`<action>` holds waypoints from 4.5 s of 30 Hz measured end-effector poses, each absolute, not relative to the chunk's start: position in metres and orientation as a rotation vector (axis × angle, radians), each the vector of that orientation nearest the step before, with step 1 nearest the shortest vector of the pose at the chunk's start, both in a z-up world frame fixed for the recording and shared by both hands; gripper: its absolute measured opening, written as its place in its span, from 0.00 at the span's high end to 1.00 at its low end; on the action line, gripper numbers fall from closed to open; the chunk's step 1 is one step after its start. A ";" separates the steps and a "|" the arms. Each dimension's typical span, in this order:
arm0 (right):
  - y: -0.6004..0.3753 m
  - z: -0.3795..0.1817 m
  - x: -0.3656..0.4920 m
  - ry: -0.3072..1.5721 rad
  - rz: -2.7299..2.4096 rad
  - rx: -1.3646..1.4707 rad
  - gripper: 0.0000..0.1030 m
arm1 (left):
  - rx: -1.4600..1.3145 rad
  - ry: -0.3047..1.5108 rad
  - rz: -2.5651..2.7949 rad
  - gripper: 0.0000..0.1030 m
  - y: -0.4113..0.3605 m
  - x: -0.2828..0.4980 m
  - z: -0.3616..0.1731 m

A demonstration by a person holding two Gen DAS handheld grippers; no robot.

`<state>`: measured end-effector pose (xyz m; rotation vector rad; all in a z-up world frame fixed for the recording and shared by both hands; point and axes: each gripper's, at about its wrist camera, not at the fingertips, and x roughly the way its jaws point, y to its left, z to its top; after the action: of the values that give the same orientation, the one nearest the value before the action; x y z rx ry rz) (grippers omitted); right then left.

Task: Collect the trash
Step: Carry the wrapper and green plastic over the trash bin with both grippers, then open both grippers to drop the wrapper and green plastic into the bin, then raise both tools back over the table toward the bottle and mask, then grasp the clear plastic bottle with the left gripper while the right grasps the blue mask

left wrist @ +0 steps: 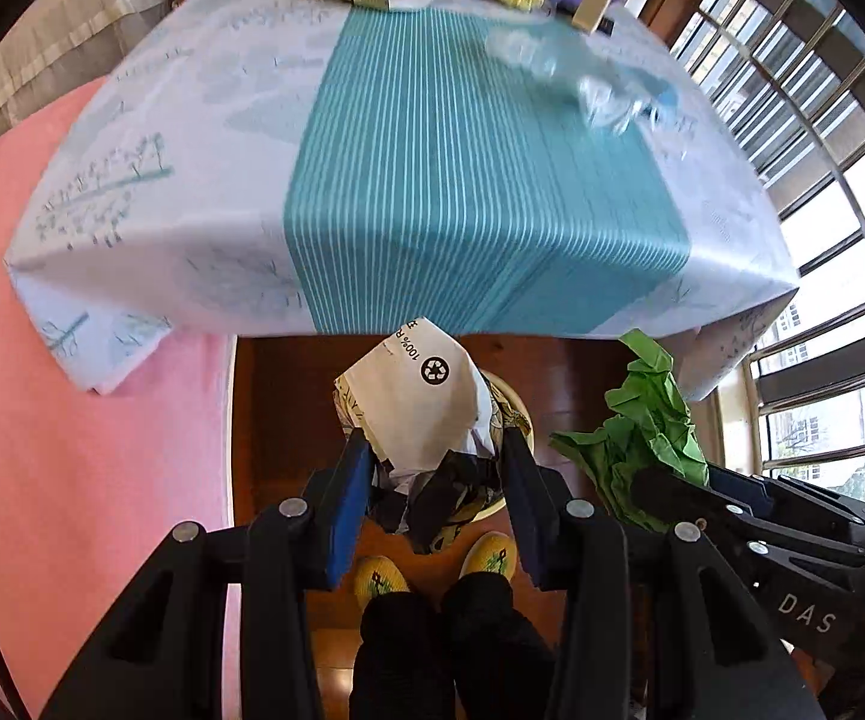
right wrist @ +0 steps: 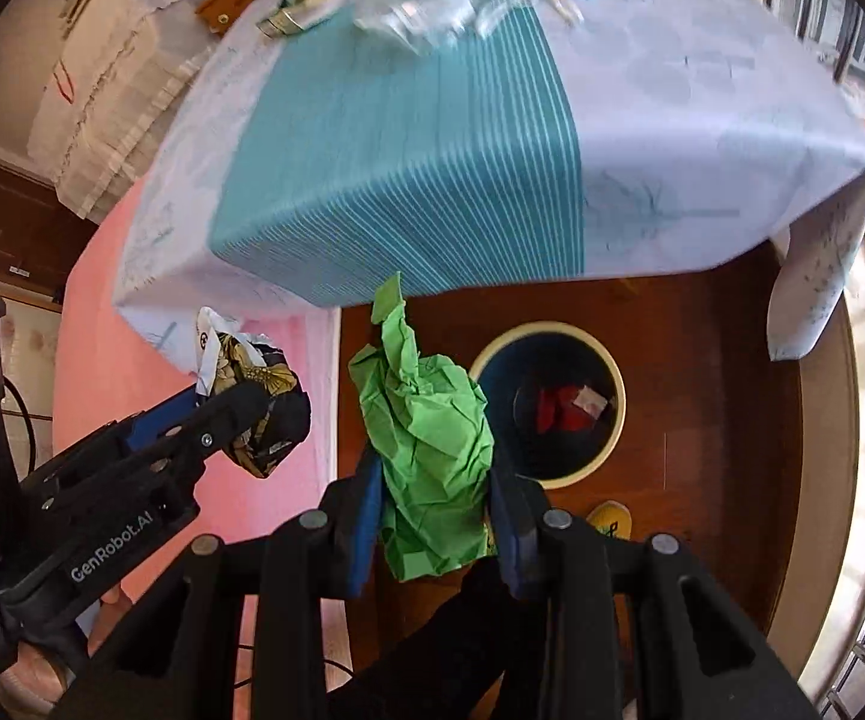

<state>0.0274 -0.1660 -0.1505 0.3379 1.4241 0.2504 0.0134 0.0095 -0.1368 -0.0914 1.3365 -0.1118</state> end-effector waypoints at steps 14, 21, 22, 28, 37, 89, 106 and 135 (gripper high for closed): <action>-0.184 -0.354 0.034 1.541 0.105 0.434 0.65 | -0.121 1.437 -0.041 0.58 -0.005 0.019 -0.323; -0.193 -0.380 0.041 1.493 0.071 0.434 0.36 | -0.092 1.406 -0.054 0.07 -0.009 0.024 -0.348; -0.193 -0.381 0.043 1.490 0.065 0.432 0.36 | -0.080 1.401 -0.047 0.03 -0.009 0.026 -0.349; -0.199 -0.377 0.041 1.487 0.023 0.463 0.35 | -0.024 1.391 -0.014 0.03 -0.007 0.024 -0.343; -0.200 -0.339 0.036 1.483 0.005 0.482 0.35 | -0.053 1.384 0.000 0.03 0.006 0.026 -0.296; -0.228 0.035 0.139 0.962 -0.006 0.265 0.36 | -0.089 1.025 -0.202 0.08 0.006 0.146 0.051; -0.257 -0.106 0.311 1.376 0.198 0.199 0.36 | -0.403 1.382 -0.021 0.18 -0.033 0.245 -0.094; -0.269 -0.095 0.299 1.312 0.369 0.104 0.94 | -0.220 1.401 -0.013 0.76 -0.107 0.276 -0.102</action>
<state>0.2985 -0.2692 -0.0950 0.1041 1.3120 0.3685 0.2760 -0.1072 -0.1017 -0.2197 1.4013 -0.0131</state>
